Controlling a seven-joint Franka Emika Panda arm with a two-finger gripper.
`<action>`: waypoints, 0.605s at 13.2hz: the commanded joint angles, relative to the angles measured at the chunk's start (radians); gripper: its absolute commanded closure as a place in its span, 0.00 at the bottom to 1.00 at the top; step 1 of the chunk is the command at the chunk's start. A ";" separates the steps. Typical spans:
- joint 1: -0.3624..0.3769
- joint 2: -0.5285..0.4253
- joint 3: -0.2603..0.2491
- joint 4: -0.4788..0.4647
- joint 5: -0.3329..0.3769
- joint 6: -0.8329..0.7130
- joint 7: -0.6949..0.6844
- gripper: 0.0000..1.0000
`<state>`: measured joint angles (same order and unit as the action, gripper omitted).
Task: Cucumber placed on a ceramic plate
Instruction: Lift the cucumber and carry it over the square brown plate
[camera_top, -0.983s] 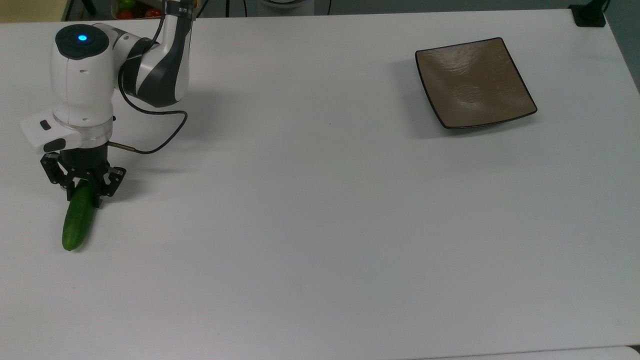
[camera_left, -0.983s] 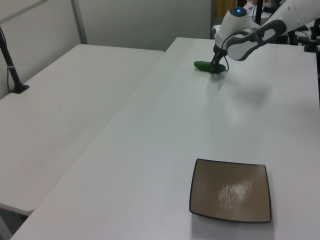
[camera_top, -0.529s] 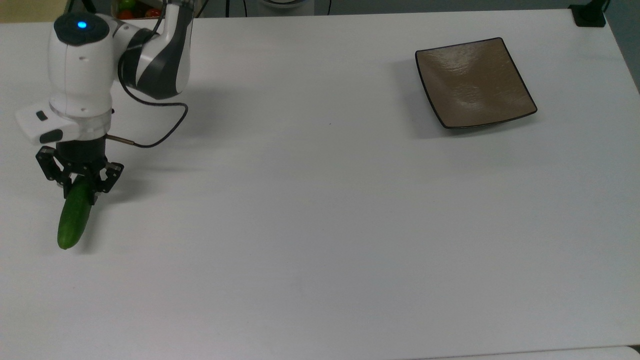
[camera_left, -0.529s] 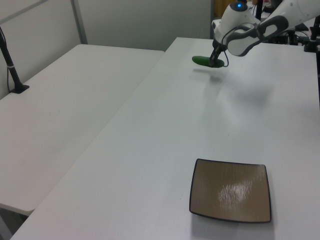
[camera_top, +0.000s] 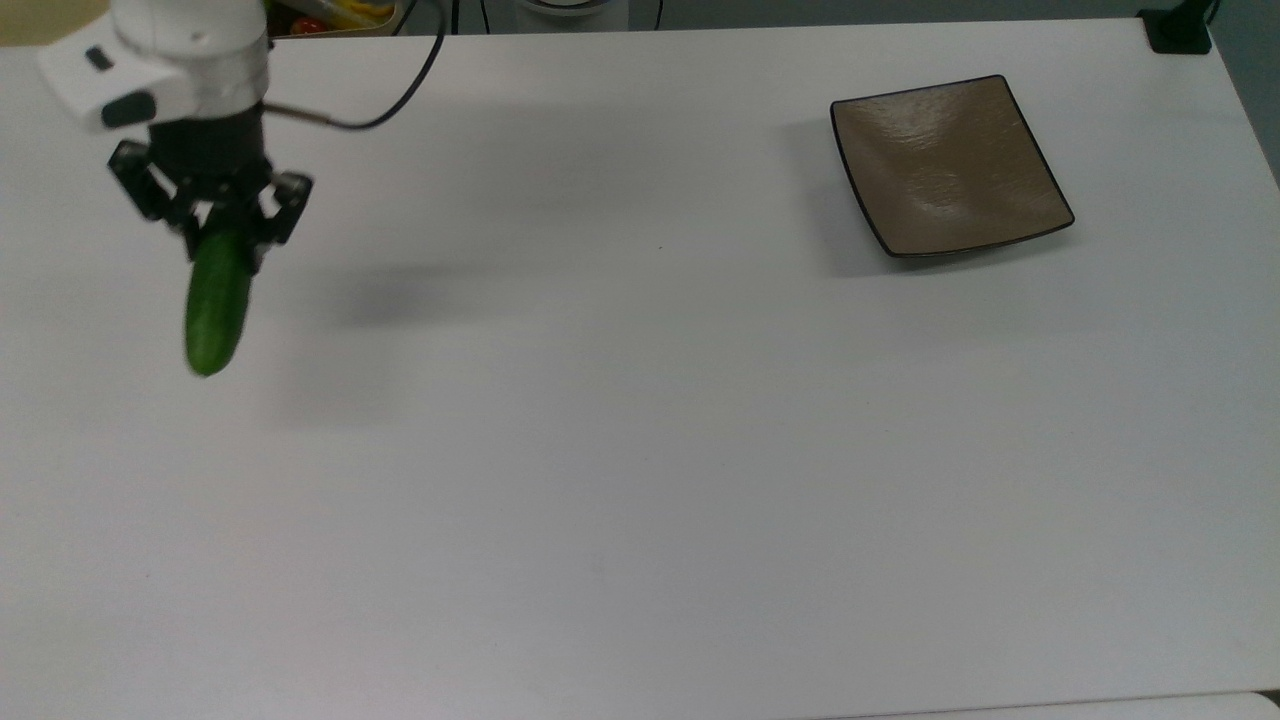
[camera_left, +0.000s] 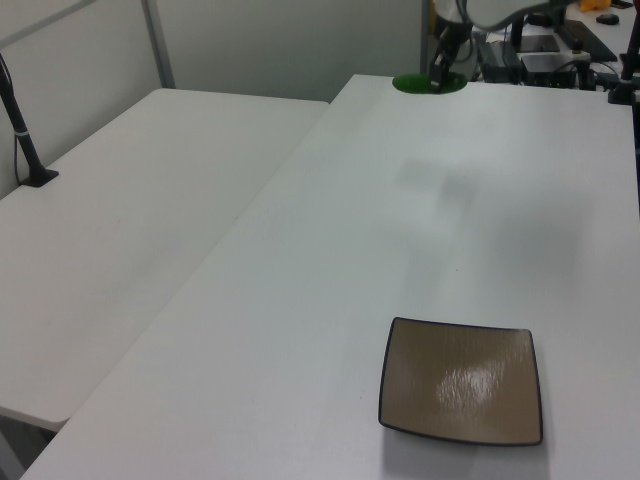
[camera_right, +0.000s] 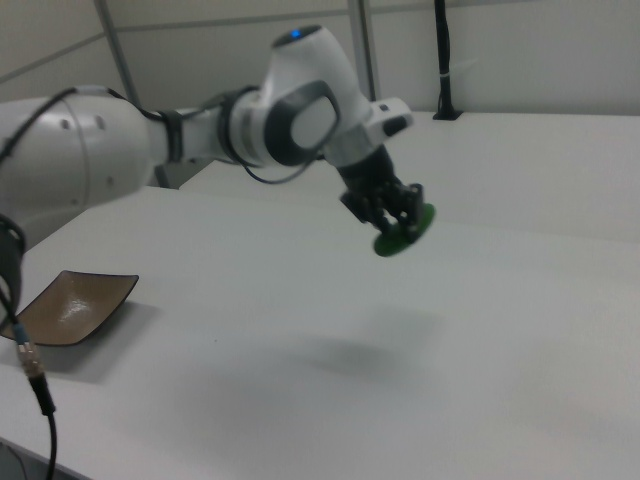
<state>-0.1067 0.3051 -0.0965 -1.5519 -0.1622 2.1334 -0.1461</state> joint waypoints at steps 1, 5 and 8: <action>0.091 -0.158 -0.005 -0.063 0.055 -0.185 0.010 0.82; 0.215 -0.270 0.020 -0.068 0.128 -0.395 0.016 0.81; 0.251 -0.333 0.144 -0.082 0.159 -0.557 0.017 0.81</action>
<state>0.1190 0.0419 -0.0334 -1.5762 -0.0387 1.6720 -0.1378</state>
